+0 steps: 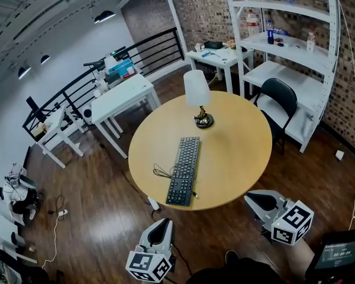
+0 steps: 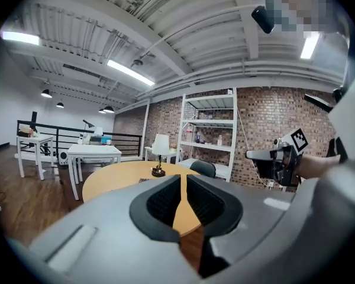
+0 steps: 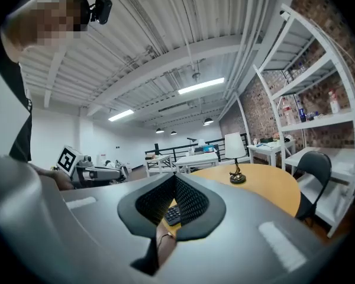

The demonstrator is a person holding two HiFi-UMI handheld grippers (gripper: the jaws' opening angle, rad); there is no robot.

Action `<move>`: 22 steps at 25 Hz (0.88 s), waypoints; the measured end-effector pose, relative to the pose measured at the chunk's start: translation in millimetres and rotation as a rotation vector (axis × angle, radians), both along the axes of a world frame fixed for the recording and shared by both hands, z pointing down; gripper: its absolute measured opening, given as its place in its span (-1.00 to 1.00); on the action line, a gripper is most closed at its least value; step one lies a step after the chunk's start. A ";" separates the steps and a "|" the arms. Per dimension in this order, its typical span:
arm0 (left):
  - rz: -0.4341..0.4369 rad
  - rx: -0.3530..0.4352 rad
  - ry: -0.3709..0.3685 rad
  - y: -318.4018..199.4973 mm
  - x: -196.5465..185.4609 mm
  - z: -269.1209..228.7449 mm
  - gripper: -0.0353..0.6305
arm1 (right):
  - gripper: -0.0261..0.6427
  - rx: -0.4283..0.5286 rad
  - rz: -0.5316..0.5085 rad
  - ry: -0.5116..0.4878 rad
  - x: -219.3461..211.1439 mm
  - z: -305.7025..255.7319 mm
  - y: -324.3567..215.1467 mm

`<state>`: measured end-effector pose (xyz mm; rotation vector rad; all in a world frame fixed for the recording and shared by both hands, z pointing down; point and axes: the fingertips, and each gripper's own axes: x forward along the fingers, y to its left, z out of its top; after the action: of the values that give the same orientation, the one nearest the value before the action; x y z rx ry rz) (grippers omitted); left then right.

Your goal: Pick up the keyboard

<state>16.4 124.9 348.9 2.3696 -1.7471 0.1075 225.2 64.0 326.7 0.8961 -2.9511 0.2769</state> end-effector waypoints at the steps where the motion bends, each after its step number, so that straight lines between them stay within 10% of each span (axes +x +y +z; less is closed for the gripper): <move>1: -0.003 -0.015 0.007 -6.5 -0.7 4.3 -0.73 | -0.92 0.015 0.004 0.023 -0.4 1.4 -6.9; 11: -0.082 -0.105 0.023 -57.9 -35.9 40.1 -0.59 | -0.92 -0.037 -0.031 0.008 -32.4 22.5 -62.3; 22: 0.030 -0.067 -0.022 -146.6 -113.6 40.1 -0.54 | -0.92 -0.058 0.056 0.003 -112.7 18.8 -154.1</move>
<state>-97.1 -21.7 389.1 2.3567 -1.6909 0.1942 112.4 -90.2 345.5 0.9714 -2.9021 0.3616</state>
